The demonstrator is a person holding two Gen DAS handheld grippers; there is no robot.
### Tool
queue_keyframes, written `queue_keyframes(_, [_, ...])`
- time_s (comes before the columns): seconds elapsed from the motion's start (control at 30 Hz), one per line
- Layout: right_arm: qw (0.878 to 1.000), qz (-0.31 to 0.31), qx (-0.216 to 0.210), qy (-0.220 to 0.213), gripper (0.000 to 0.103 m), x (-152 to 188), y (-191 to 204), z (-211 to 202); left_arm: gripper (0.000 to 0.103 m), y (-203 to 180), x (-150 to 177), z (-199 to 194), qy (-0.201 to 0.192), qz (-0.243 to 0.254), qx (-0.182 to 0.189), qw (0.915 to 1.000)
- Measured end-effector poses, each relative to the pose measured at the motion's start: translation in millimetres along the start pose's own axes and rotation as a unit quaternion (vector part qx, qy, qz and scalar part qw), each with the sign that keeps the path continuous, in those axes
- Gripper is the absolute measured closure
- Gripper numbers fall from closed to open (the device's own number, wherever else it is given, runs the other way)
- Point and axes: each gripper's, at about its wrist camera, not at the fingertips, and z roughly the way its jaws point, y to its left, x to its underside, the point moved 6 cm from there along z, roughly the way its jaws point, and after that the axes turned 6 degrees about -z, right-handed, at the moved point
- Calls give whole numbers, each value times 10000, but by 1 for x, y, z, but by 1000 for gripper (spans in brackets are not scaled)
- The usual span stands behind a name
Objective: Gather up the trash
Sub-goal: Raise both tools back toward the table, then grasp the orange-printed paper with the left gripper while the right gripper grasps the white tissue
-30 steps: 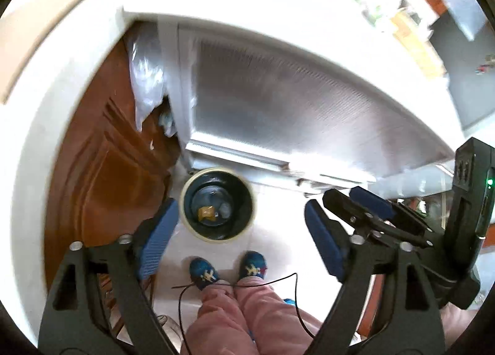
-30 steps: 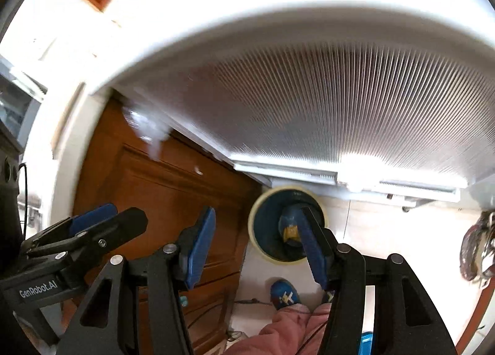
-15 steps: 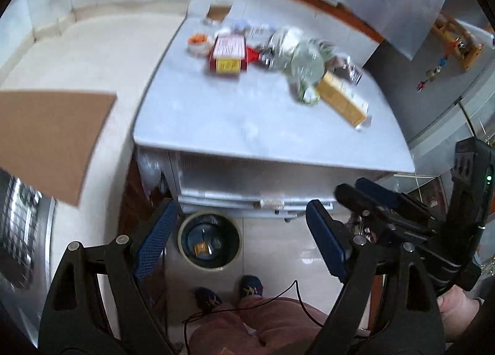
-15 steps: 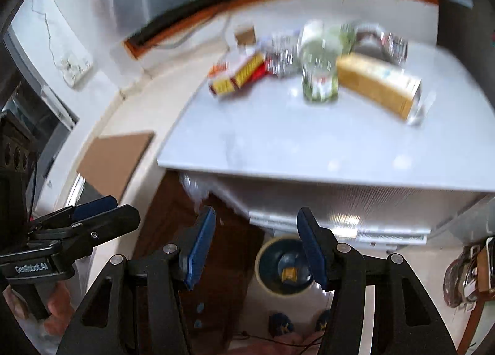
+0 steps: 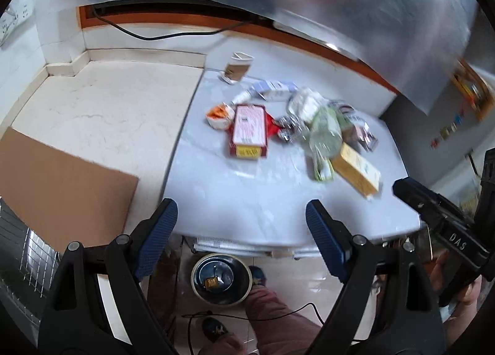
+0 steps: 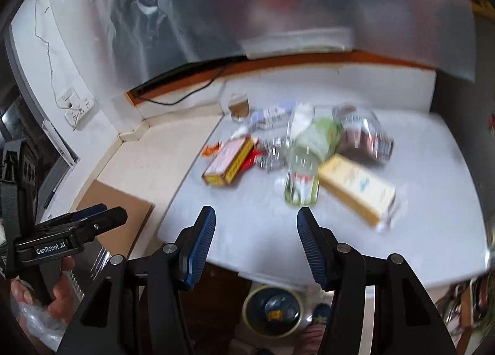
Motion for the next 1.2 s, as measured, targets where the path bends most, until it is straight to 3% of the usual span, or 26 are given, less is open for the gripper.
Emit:
queue_keyframes(0.23, [9994,-335,-58,107,47,-90,-38,55,20,8,-65,44,23,-332,-395,9987])
queue_keyframes(0.37, [9981,-457,-66,397,47,-142,-68,107,21,13,-95,79,153,-613,-518,9967])
queue_keyframes(0.5, [9962,-465,-146,717,47,-171,-92,158,23,16,-118,117,312,-834,-704,9935])
queue_keyframes(0.7, [9892,-548,-232,1342,47,-183,-118,239,24,27,-136,163,538,-990,-1029,9883])
queue_keyframes(0.83, [9838,-617,-227,1670,47,-179,-129,281,28,24,-138,183,680,-1082,-996,9868])
queue_keyframes(1.0, [9773,-738,-343,1959,48,-169,-131,307,28,-6,-139,201,750,-592,-969,9907])
queue_keyframes(1.2, [9749,-935,-538,1947,65,-161,-123,311,28,-12,-137,219,893,-460,-1054,9893])
